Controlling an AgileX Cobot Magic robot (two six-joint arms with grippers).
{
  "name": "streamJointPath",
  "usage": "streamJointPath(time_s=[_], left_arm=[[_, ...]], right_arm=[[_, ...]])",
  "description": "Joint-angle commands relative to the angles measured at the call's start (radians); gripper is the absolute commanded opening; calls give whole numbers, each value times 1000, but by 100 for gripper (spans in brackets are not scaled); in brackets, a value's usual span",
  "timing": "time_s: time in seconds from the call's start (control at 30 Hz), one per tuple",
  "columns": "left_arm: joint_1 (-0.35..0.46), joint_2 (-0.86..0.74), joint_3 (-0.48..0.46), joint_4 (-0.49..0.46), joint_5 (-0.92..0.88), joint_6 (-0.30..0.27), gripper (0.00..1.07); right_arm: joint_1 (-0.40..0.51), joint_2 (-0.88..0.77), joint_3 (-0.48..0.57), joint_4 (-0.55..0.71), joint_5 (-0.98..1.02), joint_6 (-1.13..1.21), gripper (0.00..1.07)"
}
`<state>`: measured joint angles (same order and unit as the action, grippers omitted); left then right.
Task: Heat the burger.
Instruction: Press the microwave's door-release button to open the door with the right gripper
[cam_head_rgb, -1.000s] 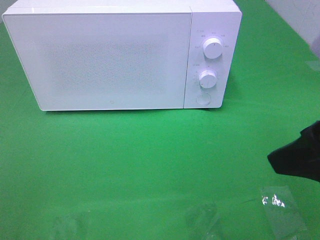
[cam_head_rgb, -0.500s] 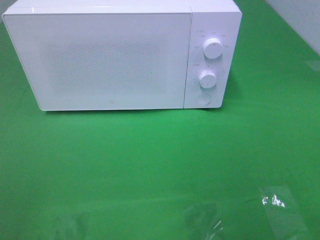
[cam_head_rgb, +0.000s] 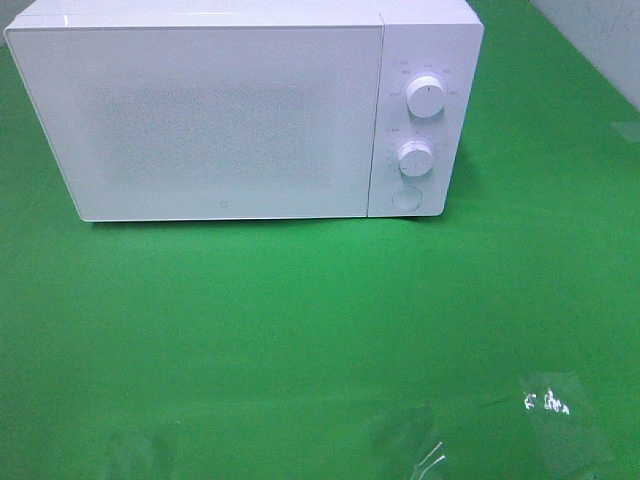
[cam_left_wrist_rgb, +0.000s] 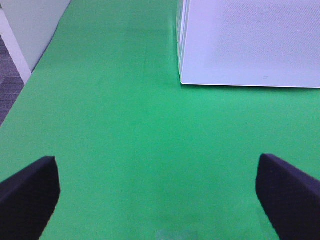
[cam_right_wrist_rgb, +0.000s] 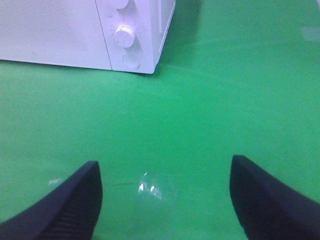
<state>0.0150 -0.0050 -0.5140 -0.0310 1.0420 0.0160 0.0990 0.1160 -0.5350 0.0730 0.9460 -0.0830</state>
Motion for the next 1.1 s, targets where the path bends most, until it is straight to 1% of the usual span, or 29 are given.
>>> streamJointPath(time_s=[0.03, 0.23, 0.4, 0.97, 1.07, 1.1], left_arm=[[3, -22, 4, 0, -8, -2, 100], [3, -18, 4, 0, -8, -2, 100], [3, -18, 4, 0, -8, -2, 100], [3, -18, 4, 0, -8, -2, 100], [3, -18, 4, 0, -8, -2, 100], [3, -18, 4, 0, -8, -2, 100]], right_arm=[[-18, -40, 1, -8, -10, 1, 68], [-21, -148, 13, -18, 37, 13, 67], [-21, -145, 28, -25, 57, 19, 67], [-21, -145, 22, -24, 50, 19, 67], [-21, -145, 1, -23, 6, 19, 67], [-21, -144, -6, -21, -59, 20, 67]])
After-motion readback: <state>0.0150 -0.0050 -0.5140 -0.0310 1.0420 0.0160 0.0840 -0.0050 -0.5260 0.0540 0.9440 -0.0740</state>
